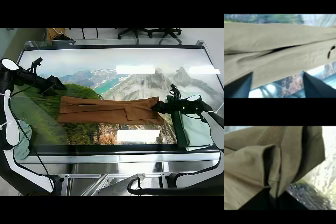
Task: Fold the shirts.
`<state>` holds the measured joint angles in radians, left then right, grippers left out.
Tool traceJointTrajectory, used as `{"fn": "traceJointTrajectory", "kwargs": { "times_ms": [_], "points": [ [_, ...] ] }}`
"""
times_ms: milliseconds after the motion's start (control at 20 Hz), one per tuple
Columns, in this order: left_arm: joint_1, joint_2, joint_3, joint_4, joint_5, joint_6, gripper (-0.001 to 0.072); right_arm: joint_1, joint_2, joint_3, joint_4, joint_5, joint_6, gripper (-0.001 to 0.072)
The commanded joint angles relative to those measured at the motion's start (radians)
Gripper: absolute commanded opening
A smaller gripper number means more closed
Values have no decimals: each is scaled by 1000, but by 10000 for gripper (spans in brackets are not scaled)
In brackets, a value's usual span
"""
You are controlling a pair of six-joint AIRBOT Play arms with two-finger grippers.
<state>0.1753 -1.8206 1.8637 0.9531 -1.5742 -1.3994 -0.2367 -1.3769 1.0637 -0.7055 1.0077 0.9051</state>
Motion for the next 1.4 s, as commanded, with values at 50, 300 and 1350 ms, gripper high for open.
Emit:
{"fn": "traceJointTrajectory", "kwargs": {
  "times_ms": [50, 300, 1350],
  "points": [
    [-97, 6, -13, -14, 24, 6, 13, 3, -12, 11, 14, 60, -14, 16],
    [-339, 0, -171, -13, 265, 12, 14, 2, 84, 98, 14, 164, 21, 15],
    [-610, 25, 129, -15, 63, -4, 13, 61, 252, 597, 124, 552, 278, 15]
  ]
}}
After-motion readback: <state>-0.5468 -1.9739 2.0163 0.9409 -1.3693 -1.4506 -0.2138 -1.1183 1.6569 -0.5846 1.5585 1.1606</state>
